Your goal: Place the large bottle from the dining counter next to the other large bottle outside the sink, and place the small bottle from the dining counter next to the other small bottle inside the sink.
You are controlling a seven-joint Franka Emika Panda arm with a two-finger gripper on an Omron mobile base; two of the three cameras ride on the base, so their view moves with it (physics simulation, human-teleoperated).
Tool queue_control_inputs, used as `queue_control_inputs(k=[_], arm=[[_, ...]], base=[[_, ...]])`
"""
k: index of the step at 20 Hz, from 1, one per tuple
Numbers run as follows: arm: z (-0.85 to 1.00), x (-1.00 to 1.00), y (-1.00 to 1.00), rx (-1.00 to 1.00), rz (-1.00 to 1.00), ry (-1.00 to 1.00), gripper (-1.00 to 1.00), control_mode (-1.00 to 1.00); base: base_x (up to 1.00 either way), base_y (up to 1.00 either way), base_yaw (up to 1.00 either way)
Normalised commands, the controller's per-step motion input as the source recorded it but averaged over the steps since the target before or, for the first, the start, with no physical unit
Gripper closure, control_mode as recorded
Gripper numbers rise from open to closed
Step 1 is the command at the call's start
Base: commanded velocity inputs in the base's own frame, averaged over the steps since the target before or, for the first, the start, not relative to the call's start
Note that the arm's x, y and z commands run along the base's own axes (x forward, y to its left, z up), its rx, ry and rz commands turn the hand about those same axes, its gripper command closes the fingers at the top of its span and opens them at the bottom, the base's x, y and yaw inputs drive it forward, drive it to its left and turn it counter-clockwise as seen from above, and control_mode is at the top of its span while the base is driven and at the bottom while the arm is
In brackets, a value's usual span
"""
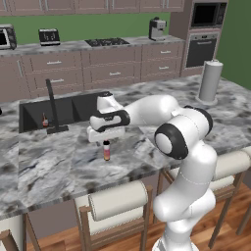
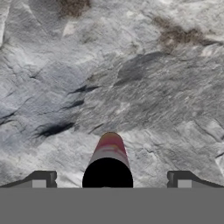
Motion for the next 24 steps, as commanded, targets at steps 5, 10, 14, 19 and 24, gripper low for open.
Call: queue_control_inputs(k=[5,10,14,19,24], arm=[[0.0,0.0,0.0,0.0,0.0,0.0,-1.0,-1.0],[0.0,0.0,0.0,0.0,0.0,0.0,-1.0,-1.0],[0.0,0.0,0.0,0.0,0.0,0.0,-1.0,-1.0],[0.0,0.0,0.0,0.0,0.0,0.0,1.0,-1.0],[0.0,0.0,0.0,0.0,0.0,0.0,1.0,-1.0]], base=[[0.0,0.0,0.0],[0.0,0.0,0.0],[0.0,0.0,0.0],[0.0,0.0,0.0],[0.0,0.0,0.0]])
